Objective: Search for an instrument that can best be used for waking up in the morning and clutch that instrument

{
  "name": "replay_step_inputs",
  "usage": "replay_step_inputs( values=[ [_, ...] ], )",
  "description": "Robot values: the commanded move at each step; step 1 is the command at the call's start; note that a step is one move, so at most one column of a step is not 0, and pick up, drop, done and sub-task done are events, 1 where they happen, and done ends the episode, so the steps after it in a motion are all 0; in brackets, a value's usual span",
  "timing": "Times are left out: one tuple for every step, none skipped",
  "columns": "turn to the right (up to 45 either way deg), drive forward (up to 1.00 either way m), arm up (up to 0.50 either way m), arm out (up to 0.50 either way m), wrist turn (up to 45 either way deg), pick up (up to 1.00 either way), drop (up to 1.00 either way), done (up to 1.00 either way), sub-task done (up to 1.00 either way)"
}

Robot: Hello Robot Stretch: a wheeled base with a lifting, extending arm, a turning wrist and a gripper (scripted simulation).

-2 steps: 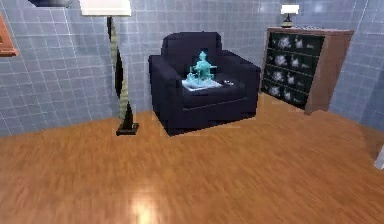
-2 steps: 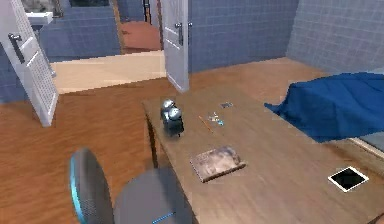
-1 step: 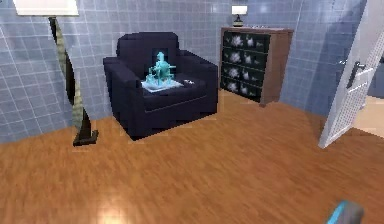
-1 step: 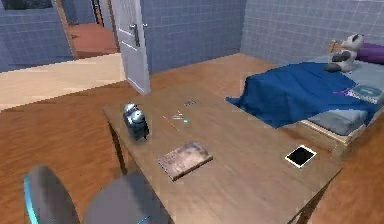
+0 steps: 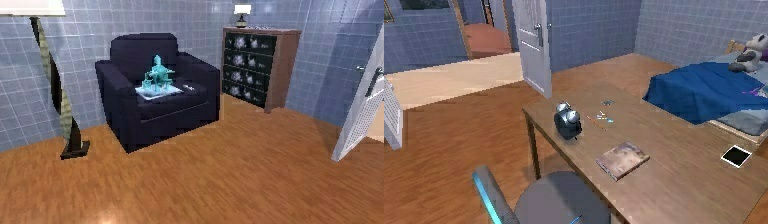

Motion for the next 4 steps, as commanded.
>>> replay_step_inputs(
  values=[
    [0.0,0.00,0.50,0.00,0.0,0.00,0.00,0.00,0.00],
    [0.0,0.00,0.38,0.00,0.0,0.00,0.00,0.00,0.00],
    [0.0,0.00,0.00,0.48,0.0,0.00,0.00,0.00,0.00],
    [0.0,0.00,0.00,0.00,45.0,0.00,0.00,0.00,0.00]
  ],
)
